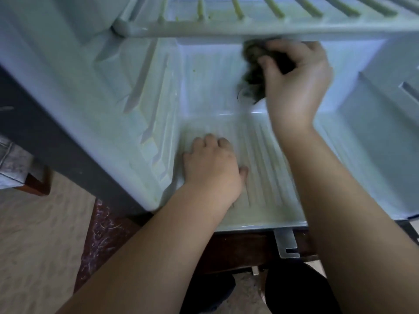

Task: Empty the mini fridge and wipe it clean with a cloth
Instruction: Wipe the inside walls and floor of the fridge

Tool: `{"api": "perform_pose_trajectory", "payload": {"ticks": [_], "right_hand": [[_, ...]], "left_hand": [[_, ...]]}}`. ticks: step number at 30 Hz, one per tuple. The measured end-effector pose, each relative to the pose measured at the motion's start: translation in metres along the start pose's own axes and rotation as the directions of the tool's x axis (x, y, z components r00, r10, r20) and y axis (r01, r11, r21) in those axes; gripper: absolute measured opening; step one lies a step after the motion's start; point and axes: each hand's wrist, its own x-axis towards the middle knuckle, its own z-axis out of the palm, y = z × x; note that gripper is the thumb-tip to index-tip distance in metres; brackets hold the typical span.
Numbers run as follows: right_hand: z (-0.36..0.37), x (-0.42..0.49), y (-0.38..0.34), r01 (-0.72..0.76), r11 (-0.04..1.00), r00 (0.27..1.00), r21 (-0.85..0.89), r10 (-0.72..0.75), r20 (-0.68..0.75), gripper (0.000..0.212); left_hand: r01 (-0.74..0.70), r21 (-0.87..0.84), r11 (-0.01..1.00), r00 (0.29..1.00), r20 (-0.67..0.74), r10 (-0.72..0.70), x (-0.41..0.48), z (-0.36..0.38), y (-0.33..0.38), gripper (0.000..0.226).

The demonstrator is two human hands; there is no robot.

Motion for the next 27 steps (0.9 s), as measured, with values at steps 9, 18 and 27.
{"api": "perform_pose_trajectory", "payload": {"ticks": [9, 18, 27], "right_hand": [[0.011, -0.013, -0.003, -0.058, 0.998, 0.984, -0.018, 0.061, 0.169, 0.027], [-0.034, -0.035, -0.004, -0.179, 0.983, 0.937, -0.040, 0.183, 0.298, 0.038], [-0.028, -0.067, -0.013, -0.166, 0.986, 0.917, 0.028, 0.144, 0.371, 0.038]], "left_hand": [[-0.082, -0.005, 0.997, 0.992, -0.096, 0.082, -0.019, -0.001, -0.002, 0.044], [-0.464, -0.266, 0.845, 0.807, -0.520, 0.280, -0.101, -0.035, -0.019, 0.031], [-0.377, -0.510, 0.773, 0.502, -0.814, -0.293, -0.148, -0.051, -0.062, 0.019]]}}
